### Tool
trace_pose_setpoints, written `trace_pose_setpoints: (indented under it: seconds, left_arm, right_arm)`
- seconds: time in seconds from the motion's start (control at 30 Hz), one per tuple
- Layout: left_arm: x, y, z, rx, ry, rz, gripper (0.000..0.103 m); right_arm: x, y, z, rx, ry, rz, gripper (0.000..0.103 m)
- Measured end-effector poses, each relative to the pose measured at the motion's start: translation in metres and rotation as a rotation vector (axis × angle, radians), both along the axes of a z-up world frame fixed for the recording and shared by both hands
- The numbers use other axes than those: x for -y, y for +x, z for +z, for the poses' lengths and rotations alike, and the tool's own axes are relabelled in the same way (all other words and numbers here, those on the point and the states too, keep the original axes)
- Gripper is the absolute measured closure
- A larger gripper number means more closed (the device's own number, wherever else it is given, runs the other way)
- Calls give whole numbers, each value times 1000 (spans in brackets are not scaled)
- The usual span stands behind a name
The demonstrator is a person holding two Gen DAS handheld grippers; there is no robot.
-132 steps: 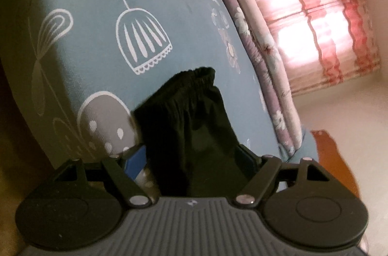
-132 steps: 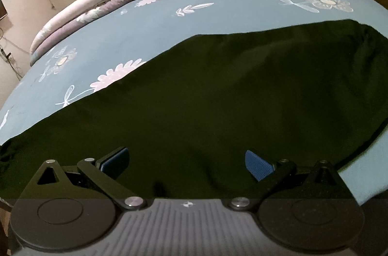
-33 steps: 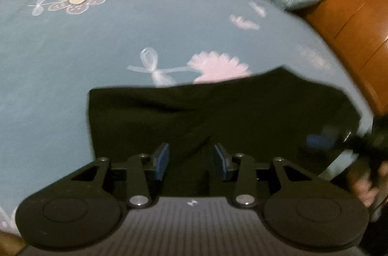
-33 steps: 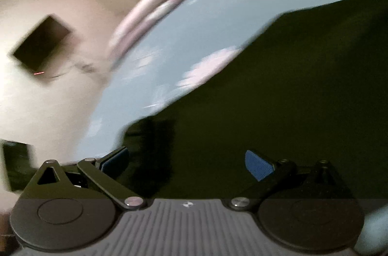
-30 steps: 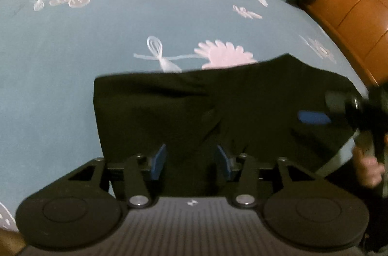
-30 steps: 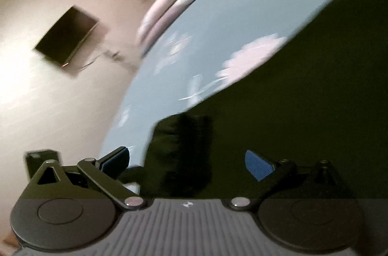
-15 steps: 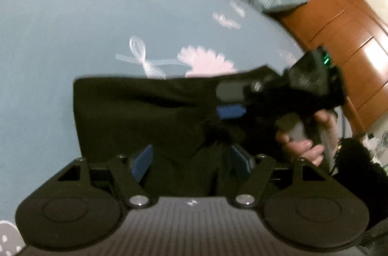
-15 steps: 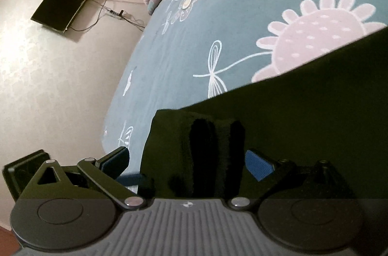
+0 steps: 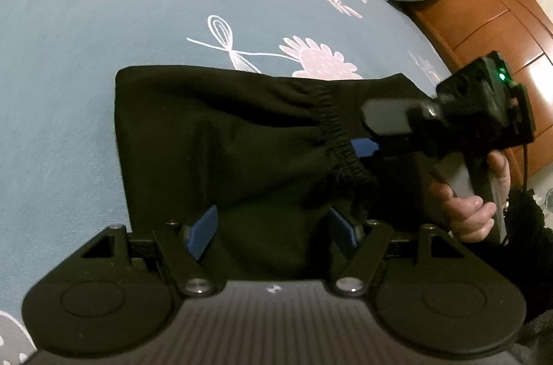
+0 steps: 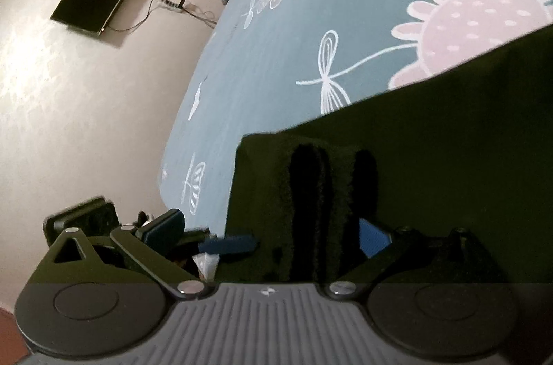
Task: Fold clothes
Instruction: 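Fold the black cloth over with the left gripper while the right gripper grasps beside it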
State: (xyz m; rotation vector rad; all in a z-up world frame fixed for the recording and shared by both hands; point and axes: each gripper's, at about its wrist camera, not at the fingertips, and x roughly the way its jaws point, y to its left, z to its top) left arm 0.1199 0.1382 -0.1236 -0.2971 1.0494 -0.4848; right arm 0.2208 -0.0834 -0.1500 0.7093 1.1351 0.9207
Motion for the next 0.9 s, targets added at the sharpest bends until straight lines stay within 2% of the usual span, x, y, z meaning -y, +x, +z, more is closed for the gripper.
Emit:
trace_pose_setpoints:
  seconds: [0.1, 0.2, 0.27, 0.33, 0.4, 0.43, 0.47, 0.5, 0.53, 0.7, 0.9]
  left_arm:
    - [2, -5, 2, 9, 6, 0, 33]
    - [0, -13, 10, 53, -34, -29, 33]
    - [1, -10, 8, 48, -73, -44, 31]
    - [11, -4, 1, 13, -76, -72, 31]
    - [21, -1, -4, -4, -53, -96, 31]
    - [22, -3, -3, 4, -42, -102, 31]
    - [24, -4, -1, 14, -34, -107, 31]
    - [21, -7, 1, 21, -38, -99, 31]
    - [17, -9, 4, 27, -43, -88, 31]
    - [-10, -22, 22, 76, -54, -3, 31]
    - [-38, -31, 45, 149, -81, 94, 28]
  right_arm:
    - [-8, 1, 4, 10, -31, 19, 0]
    - [-4, -8, 6, 36, -62, 40, 4]
    - [-1, -9, 4, 32, -55, 24, 5]
    - [-3, -11, 5, 40, -65, 14, 6]
    - [-10, -15, 11, 89, -145, 22, 21]
    - [-14, -18, 15, 117, -205, 27, 38]
    - [-16, -19, 17, 134, -255, 28, 59]
    - [-16, -19, 19, 133, -274, 26, 69]
    - [-14, -19, 20, 124, -279, 24, 74]
    - [-10, -23, 34, 113, -280, 17, 77]
    - [-4, -29, 70, 102, -249, 2, 77]
